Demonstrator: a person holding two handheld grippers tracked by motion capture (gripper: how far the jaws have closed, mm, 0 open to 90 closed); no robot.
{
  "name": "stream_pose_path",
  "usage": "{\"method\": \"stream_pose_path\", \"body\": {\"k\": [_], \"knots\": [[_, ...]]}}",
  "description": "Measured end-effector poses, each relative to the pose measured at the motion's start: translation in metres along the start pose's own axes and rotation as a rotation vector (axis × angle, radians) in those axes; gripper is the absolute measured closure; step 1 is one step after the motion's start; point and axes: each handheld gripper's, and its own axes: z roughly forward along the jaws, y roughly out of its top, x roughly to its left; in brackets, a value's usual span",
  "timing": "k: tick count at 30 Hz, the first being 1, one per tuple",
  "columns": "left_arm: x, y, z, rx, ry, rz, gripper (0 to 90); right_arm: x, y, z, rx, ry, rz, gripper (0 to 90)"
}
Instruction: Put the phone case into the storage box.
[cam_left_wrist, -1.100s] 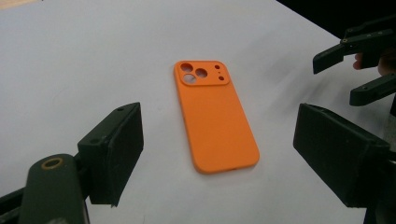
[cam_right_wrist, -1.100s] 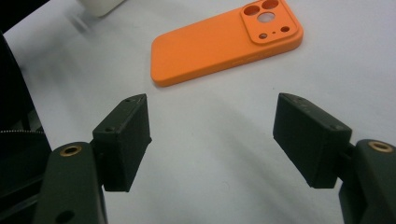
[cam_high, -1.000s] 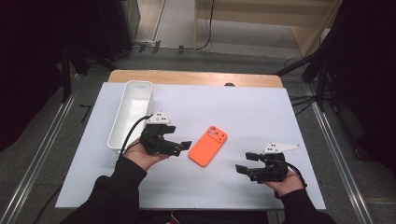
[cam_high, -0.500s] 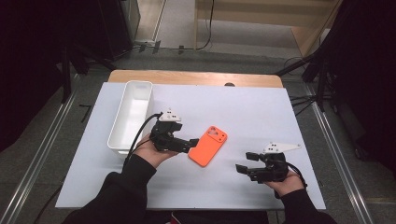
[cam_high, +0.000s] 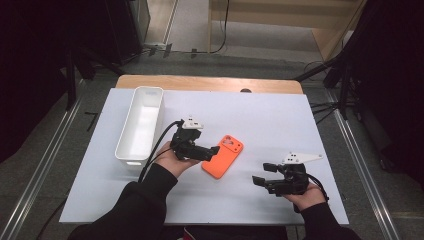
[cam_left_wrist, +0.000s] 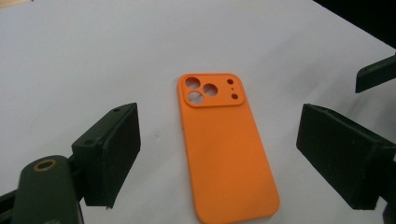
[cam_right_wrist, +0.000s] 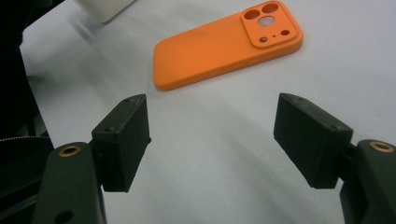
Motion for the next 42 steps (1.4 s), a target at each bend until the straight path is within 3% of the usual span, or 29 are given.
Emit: {"method": "stream_pose_path", "body": {"k": [8, 18, 33, 42], "knots": [[-0.005, -0.001, 0.011, 0.005, 0.015, 0.021, 11.4, -0.001, 0.0, 0.0, 0.003, -0.002, 0.0, 26.0], [-0.013, -0.002, 0.025, 0.001, 0.005, 0.019, 9.2, -0.002, 0.0, 0.0, 0.003, 0.001, 0.0, 26.0], [-0.021, -0.007, 0.045, 0.036, 0.063, 0.01, 9.2, -0.002, 0.0, -0.001, 0.006, 0.002, 0.008, 26.0], [-0.024, -0.011, 0.052, 0.029, 0.065, 0.006, 9.2, -0.002, -0.001, -0.001, 0.007, 0.001, 0.008, 26.0]]}}
